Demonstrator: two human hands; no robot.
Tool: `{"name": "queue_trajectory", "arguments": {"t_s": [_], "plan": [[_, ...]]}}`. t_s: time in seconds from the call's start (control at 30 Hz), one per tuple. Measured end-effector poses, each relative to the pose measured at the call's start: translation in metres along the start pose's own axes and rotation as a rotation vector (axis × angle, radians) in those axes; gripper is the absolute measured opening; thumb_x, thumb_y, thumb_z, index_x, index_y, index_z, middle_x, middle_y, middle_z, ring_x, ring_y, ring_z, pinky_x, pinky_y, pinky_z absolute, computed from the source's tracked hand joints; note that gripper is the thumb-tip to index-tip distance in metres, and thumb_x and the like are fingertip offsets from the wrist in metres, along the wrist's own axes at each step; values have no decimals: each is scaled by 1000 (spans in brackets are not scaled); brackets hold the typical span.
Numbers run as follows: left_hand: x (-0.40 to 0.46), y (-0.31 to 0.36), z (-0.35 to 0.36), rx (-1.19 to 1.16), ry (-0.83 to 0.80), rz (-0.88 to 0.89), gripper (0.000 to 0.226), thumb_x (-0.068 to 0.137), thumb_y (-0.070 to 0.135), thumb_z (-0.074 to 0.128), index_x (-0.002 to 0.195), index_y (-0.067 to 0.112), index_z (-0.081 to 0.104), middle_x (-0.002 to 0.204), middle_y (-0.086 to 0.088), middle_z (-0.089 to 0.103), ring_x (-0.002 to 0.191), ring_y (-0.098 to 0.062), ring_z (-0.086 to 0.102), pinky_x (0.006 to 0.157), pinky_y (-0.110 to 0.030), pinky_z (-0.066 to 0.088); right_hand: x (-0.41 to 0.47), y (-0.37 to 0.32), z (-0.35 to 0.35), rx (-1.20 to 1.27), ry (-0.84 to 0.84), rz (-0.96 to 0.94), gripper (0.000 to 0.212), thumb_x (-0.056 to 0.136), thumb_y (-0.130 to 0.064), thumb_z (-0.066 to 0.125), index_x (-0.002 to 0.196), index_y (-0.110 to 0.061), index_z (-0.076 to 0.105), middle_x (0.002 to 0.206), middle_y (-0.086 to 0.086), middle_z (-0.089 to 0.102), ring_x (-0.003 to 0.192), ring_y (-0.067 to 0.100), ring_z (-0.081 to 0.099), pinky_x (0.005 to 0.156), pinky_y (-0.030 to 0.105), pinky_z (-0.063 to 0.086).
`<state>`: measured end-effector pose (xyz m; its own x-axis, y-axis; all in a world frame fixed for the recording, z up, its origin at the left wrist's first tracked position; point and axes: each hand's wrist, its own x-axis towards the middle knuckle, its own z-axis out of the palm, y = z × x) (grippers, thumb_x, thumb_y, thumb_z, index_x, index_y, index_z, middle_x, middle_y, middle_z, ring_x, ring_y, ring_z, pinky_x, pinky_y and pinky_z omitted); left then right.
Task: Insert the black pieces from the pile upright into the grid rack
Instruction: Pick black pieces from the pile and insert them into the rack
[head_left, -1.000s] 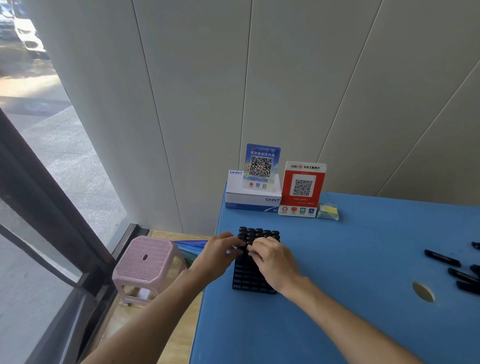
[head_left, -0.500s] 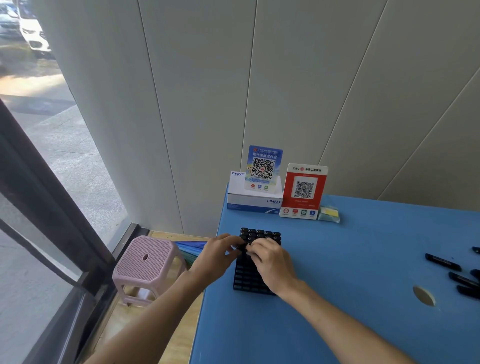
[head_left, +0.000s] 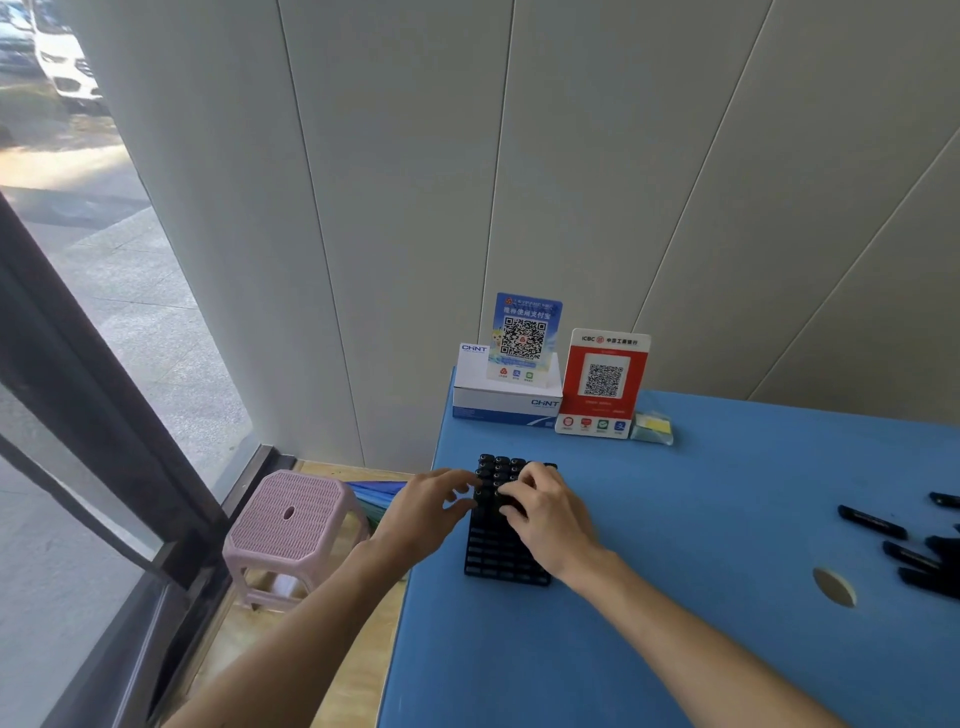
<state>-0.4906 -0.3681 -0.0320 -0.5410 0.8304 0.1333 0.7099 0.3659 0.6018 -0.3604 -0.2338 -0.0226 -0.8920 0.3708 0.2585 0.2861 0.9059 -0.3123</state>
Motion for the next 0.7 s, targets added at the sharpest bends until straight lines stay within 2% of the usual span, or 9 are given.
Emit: {"name": "queue_trajectory", "arguments": {"t_s": [0.17, 0.27, 0.4, 0.53, 0.7], "plan": [[-9, 4, -15, 137, 90, 38, 40, 90, 32, 59, 129, 25, 51, 122, 4, 57, 102, -16, 57, 78, -33, 50, -6, 16, -29, -27, 0, 130, 40, 90, -30, 58, 127, -20, 51, 109, -2, 54, 107, 17, 48, 79, 31, 49], [-9, 11, -9, 176, 113, 161, 39, 87, 31, 62, 124, 20, 55, 117, 2, 61, 106, -21, 55, 77, -36, 51, -25, 33, -43, -69, -11, 235, 44, 91, -33, 54, 132, -20, 46, 114, -1, 53, 111, 18, 46, 82, 32, 49], [-7, 34, 13, 218, 95, 289, 38, 82, 30, 66, 117, 18, 59, 112, 1, 63, 100, -23, 58, 79, -39, 50, -62, 56, -60, -130, -7, 331, 46, 92, -36, 51, 134, -19, 44, 119, 1, 53, 114, 21, 46, 84, 33, 48], [-16, 76, 44, 226, 71, 332, 36, 80, 32, 61, 114, 19, 62, 112, 3, 63, 103, -23, 58, 82, -38, 47, -110, 81, -82, -147, 3, 413, 44, 93, -36, 50, 133, -20, 44, 119, 1, 53, 115, 21, 46, 85, 33, 46], [-21, 143, 96, 225, -54, 378, 37, 89, 35, 56, 124, 24, 55, 124, 6, 57, 114, -19, 51, 93, -34, 40, -179, 125, -120, -154, 22, 504, 44, 94, -36, 47, 135, -19, 43, 124, 1, 52, 119, 21, 44, 90, 33, 44]]}}
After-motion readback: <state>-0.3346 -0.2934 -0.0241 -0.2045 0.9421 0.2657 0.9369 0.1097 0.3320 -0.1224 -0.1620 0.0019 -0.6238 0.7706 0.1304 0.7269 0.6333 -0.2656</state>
